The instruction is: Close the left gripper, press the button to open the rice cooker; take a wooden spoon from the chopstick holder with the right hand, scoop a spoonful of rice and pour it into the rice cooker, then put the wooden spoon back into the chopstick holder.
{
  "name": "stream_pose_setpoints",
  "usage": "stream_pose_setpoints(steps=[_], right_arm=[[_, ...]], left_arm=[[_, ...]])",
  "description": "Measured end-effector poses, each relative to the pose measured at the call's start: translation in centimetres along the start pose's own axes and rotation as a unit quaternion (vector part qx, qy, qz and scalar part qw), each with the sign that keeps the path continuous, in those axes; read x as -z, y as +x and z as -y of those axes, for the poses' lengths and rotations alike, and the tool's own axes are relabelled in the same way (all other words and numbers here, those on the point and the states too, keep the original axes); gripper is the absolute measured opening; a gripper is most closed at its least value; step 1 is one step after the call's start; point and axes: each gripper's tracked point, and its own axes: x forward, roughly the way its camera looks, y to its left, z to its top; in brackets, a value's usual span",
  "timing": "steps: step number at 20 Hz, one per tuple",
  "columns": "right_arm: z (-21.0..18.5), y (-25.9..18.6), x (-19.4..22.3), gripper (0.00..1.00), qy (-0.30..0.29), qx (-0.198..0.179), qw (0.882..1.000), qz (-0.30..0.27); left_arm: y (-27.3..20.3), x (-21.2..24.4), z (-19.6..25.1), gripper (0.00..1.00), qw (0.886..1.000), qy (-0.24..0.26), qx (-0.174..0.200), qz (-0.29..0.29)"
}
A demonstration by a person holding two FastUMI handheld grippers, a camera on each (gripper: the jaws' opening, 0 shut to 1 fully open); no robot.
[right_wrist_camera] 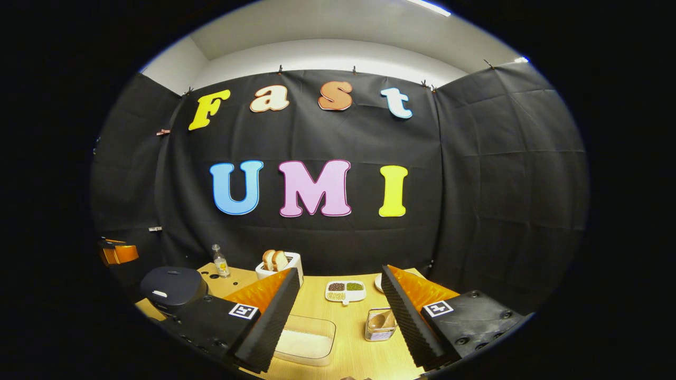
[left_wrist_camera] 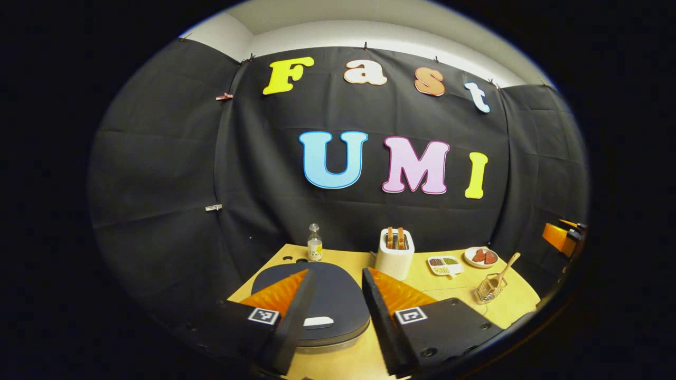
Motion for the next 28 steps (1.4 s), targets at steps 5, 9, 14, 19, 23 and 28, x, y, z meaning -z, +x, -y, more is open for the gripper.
stream_pose_setpoints(steps=[5,9,14,19,23,28], right_arm=[[0.7,-1.0,0.7,0.97,-0.001,0.019,1.000,-0.006],[1.0,-2.3,0.9,0.97,-0.002,0.039,0.999,-0.011],[1.1,-4.9,1.4,0.97,-0.010,0.072,0.997,-0.017],[1.0,-7.3,2.0,0.97,-0.006,0.105,0.994,-0.024],[0.7,-7.9,2.1,0.97,-0.012,0.115,0.993,-0.026],[0.5,-6.7,2.5,0.97,-0.013,0.100,0.994,-0.032]], left_arm=[[1.6,2.3,-2.4,0.31,0.999,-0.012,0.016,-0.038],[3.4,5.2,-3.9,0.07,0.996,-0.049,0.027,-0.074],[5.1,10.2,-4.0,0.06,0.986,-0.061,0.060,-0.144],[5.5,13.0,-2.9,0.06,0.979,-0.030,0.094,-0.179],[5.2,13.9,-2.9,0.07,0.978,-0.017,0.094,-0.184],[5.4,14.4,-2.8,0.07,0.981,0.008,0.065,-0.183]])
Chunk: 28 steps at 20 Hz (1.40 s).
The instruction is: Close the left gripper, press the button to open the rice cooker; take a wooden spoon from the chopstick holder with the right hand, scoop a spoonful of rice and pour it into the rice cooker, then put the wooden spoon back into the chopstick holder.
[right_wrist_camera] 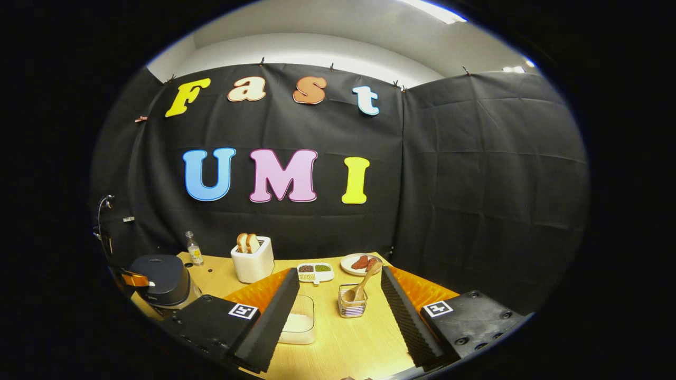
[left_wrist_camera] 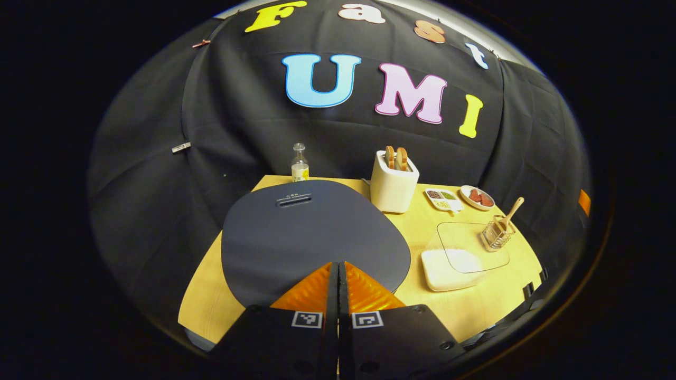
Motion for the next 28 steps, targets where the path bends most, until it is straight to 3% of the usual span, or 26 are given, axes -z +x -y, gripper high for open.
stream_pose_setpoints(steps=[7,10,13,15,19,21,26,28], right_arm=[[-0.5,3.0,0.9,0.97,0.013,-0.046,0.999,-0.014],[0.0,4.1,0.8,0.97,0.009,-0.057,0.998,-0.013],[0.6,5.2,0.8,0.98,0.015,-0.060,0.998,-0.013],[1.2,6.1,0.9,0.98,0.017,-0.060,0.998,-0.014],[2.6,8.0,1.5,0.98,0.027,-0.056,0.998,-0.024],[3.5,9.3,2.0,0.98,0.029,-0.052,0.998,-0.029],[5.5,12.7,4.0,0.98,0.040,-0.049,0.996,-0.056],[6.4,14.1,5.2,0.97,0.043,-0.045,0.996,-0.068]], left_arm=[[-0.4,-0.9,0.0,0.06,0.999,-0.027,-0.031,-0.006],[-4.2,-6.2,0.1,0.06,0.994,-0.030,-0.064,0.087],[-8.0,-12.7,0.1,0.06,0.979,-0.028,-0.099,0.179],[-9.5,-13.6,0.9,0.06,0.974,-0.034,-0.107,0.199],[-9.7,-12.3,3.3,0.10,0.974,-0.041,-0.094,0.201],[-9.4,-10.8,4.5,0.20,0.977,-0.059,-0.083,0.187],[-9.0,-8.9,6.1,0.95,0.980,-0.056,-0.093,0.167],[-8.9,-8.8,7.1,0.96,0.980,-0.054,-0.097,0.165]])
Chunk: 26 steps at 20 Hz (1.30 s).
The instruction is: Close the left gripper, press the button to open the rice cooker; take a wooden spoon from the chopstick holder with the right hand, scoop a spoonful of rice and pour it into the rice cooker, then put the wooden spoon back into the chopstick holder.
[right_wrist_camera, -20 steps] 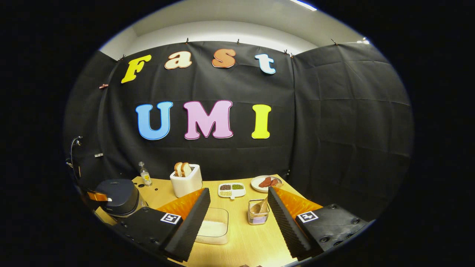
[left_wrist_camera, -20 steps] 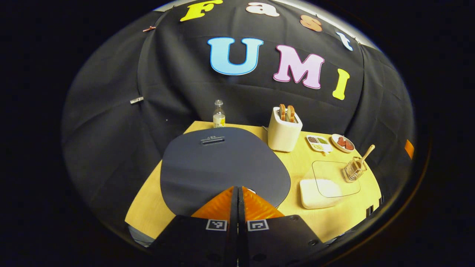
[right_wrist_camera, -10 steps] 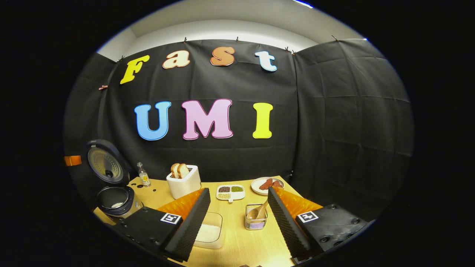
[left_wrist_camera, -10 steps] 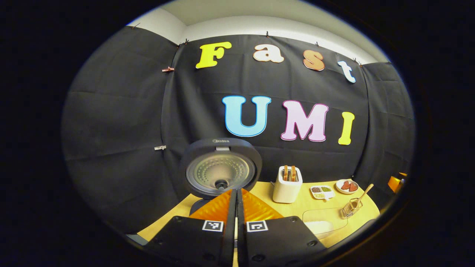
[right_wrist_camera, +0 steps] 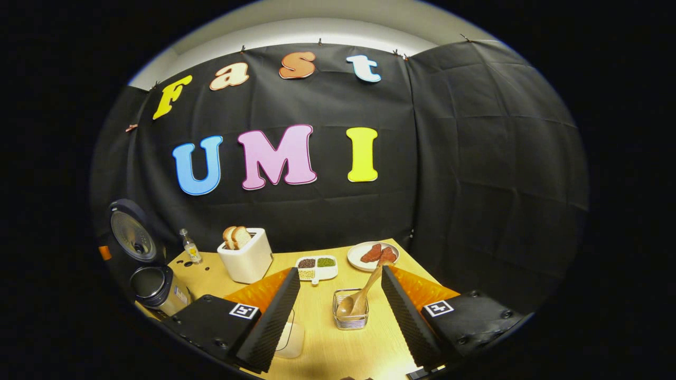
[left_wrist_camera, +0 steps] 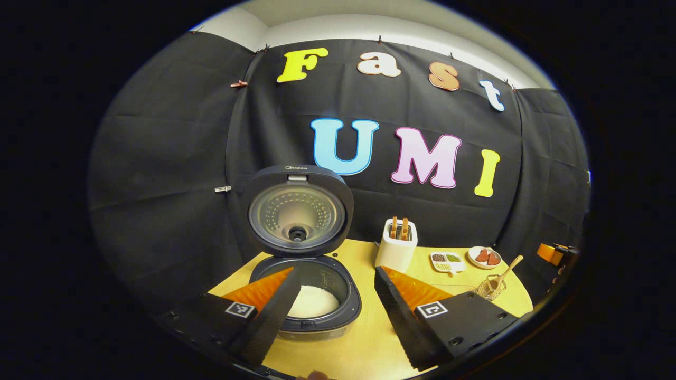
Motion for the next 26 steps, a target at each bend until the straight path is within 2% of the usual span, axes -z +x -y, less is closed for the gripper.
stream_pose_setpoints(steps=[10,15,21,24,25,26], right_arm=[[4.5,9.6,6.8,0.99,0.036,-0.003,0.995,-0.095],[5.7,14.4,10.3,0.99,0.079,-0.004,0.987,-0.139],[6.6,18.5,14.0,0.99,0.124,0.010,0.976,-0.181],[6.1,19.7,14.4,0.94,0.167,0.006,0.967,-0.194],[6.2,20.3,14.4,0.82,0.173,0.005,0.966,-0.193],[6.4,20.5,14.1,0.77,0.176,0.007,0.965,-0.193]], left_arm=[[-1.4,3.3,5.1,0.95,0.999,0.012,-0.029,-0.041],[-2.3,5.5,7.1,0.95,0.997,0.010,-0.051,-0.065],[-2.6,8.1,8.8,0.96,0.993,-0.021,-0.069,-0.093],[-2.7,8.7,9.5,0.96,0.992,-0.031,-0.075,-0.097],[-2.7,8.7,9.8,0.96,0.992,-0.030,-0.075,-0.097],[-2.7,8.7,10.1,0.96,0.992,-0.029,-0.074,-0.095]])
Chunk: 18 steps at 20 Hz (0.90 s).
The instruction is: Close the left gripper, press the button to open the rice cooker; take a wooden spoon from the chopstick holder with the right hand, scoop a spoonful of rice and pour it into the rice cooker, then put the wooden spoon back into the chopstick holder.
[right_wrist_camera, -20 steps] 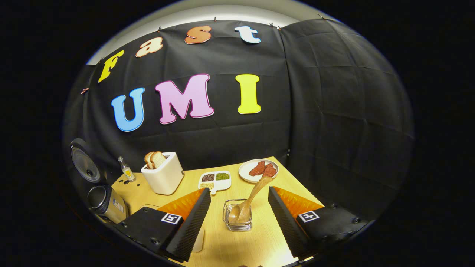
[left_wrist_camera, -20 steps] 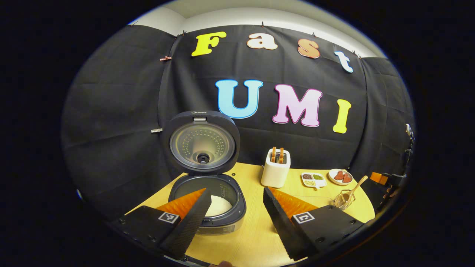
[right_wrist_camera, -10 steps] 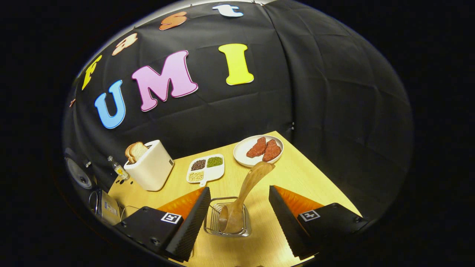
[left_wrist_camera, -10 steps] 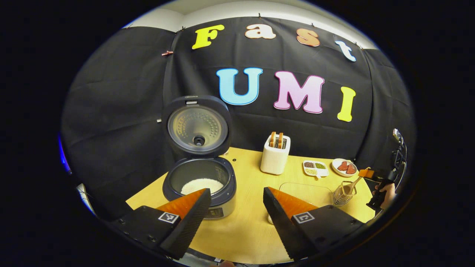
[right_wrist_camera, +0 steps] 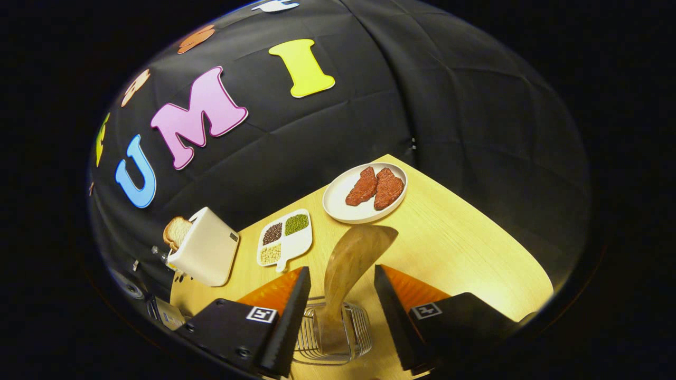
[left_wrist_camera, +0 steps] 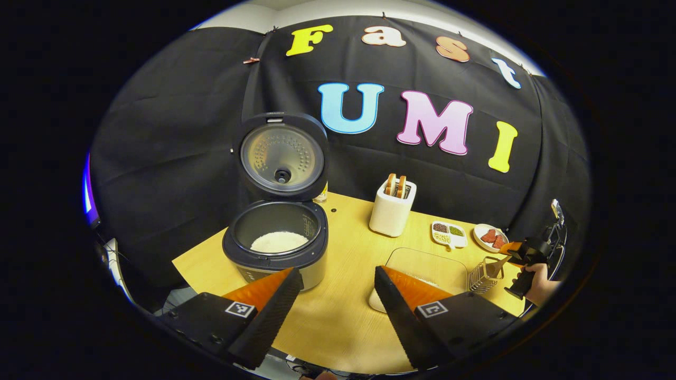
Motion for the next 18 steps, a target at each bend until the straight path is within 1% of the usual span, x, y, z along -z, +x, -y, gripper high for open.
stream_pose_setpoints(steps=[1,2,3,4,5,6,7,8,9,10,12,15,16,17,18], right_arm=[[0.1,0.3,-0.1,0.53,0.002,0.001,1.000,0.001],[-0.1,0.3,-0.2,0.42,0.003,-0.003,1.000,-0.001],[-0.6,0.2,0.0,0.42,0.005,-0.009,1.000,-0.006],[-0.6,0.4,0.2,0.31,0.005,-0.010,1.000,-0.012],[-0.9,-0.1,0.2,0.24,0.007,-0.019,1.000,-0.017],[-1.4,-0.5,0.3,0.24,0.011,-0.024,0.999,-0.022],[-1.3,-0.7,0.3,0.21,0.005,-0.022,1.000,-0.021],[-1.4,-0.9,0.0,0.20,-0.005,-0.021,1.000,-0.014],[-2.0,-1.6,-0.2,0.17,-0.013,-0.027,1.000,-0.010],[-2.4,-2.1,-0.4,0.17,-0.022,-0.029,0.999,-0.007],[-3.3,-3.3,-1.5,0.17,-0.039,-0.032,0.999,0.011],[-4.7,-5.8,-3.9,0.17,-0.053,-0.034,0.997,0.047],[-5.2,-6.6,-4.6,0.12,-0.054,-0.035,0.996,0.057],[-5.8,-7.4,-5.1,0.17,-0.055,-0.036,0.996,0.067],[-6.5,-8.4,-5.5,0.17,-0.051,-0.039,0.995,0.074]], left_arm=[[0.0,0.1,0.3,0.96,1.000,0.003,0.001,0.001],[0.0,0.2,0.4,0.96,1.000,0.005,0.001,0.001],[0.0,0.4,0.7,0.96,1.000,0.006,0.002,0.001],[0.0,0.6,1.0,0.96,1.000,0.005,0.004,0.000],[-0.1,0.8,1.2,0.96,1.000,0.002,0.007,0.000],[-0.1,0.7,1.3,0.96,1.000,0.000,0.008,0.003],[-0.2,0.5,1.5,0.96,1.000,-0.001,0.010,0.008],[-0.3,0.4,1.6,0.96,1.000,-0.001,0.014,0.009],[-0.3,0.4,1.7,0.96,1.000,0.003,0.019,0.012],[-0.3,0.3,1.6,0.96,1.000,0.008,0.023,0.015],[-0.3,0.1,1.3,0.96,0.999,0.016,0.034,0.019],[0.2,0.0,0.1,0.96,0.998,0.016,0.048,0.022],[0.2,-0.2,-0.6,0.96,0.998,0.013,0.052,0.023],[0.4,-0.3,-1.3,0.96,0.998,0.011,0.056,0.024],[0.6,-0.4,-2.1,0.96,0.998,0.010,0.059,0.026]])
